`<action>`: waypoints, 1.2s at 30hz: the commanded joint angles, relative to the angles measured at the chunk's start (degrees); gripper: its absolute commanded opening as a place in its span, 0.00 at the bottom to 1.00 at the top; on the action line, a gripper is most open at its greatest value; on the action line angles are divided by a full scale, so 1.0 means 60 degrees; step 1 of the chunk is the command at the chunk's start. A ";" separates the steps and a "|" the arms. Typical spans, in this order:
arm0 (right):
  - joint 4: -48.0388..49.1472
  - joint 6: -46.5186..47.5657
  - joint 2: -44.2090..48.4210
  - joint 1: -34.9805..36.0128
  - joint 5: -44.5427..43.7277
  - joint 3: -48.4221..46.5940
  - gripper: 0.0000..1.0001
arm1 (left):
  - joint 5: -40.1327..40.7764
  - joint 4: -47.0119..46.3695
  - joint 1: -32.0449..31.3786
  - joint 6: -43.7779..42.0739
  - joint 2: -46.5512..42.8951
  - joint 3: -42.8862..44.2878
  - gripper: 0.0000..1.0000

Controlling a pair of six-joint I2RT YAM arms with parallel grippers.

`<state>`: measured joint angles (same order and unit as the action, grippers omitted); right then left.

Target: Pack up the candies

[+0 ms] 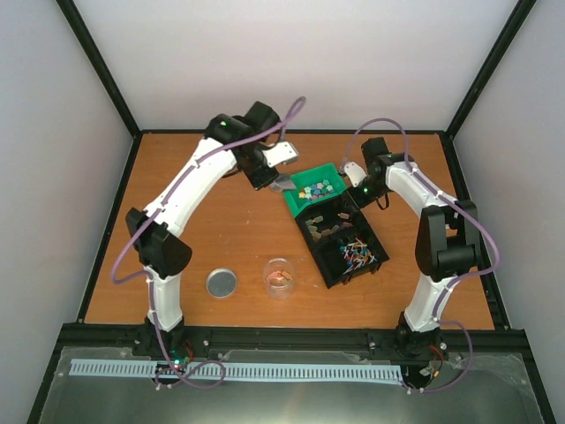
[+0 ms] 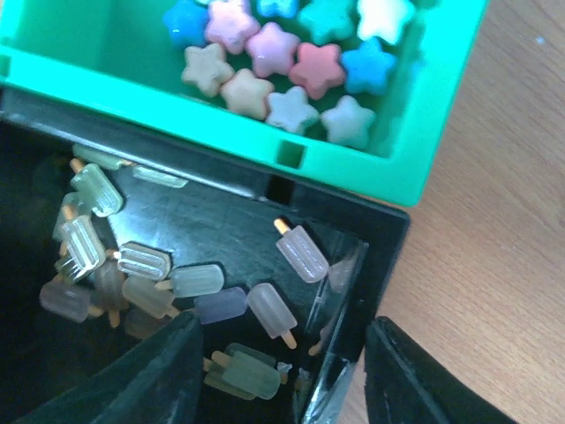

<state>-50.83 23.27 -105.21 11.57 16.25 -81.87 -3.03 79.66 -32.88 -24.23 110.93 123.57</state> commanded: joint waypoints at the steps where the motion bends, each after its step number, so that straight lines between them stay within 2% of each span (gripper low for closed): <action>1: 0.0554 -0.0030 -0.0265 0.0259 -0.0587 0.0182 0.46 | 0.1352 0.1209 -0.0751 -0.0760 0.0588 0.0982 0.01; 5: 0.0851 -0.0035 -0.0099 0.0495 -0.0720 0.0503 0.37 | 0.1747 0.1795 -0.0932 -0.0795 0.1267 0.1839 0.01; 8: 0.0991 -0.0033 0.0085 0.0737 -0.0745 0.0712 0.35 | 0.1942 0.2289 -0.1028 -0.0773 0.1725 0.2506 0.01; 13: 0.1184 -0.0233 0.0337 0.0974 -0.0638 0.1022 0.27 | 0.2439 0.2384 -0.1135 -0.0885 0.1797 0.2200 0.01; 21: 0.1351 -0.0642 0.0549 0.1279 -0.0544 0.1167 0.26 | 0.2591 0.2384 -0.1140 -0.0895 0.1774 0.1503 0.01; 36: 0.1411 -0.1000 0.0673 0.1599 -0.0684 0.1243 0.24 | 0.2853 0.2377 -0.1140 -0.1105 0.2950 0.1908 0.01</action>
<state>-43.03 18.09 -103.44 20.43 11.60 -74.94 12.43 92.38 -39.48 -28.86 127.17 132.66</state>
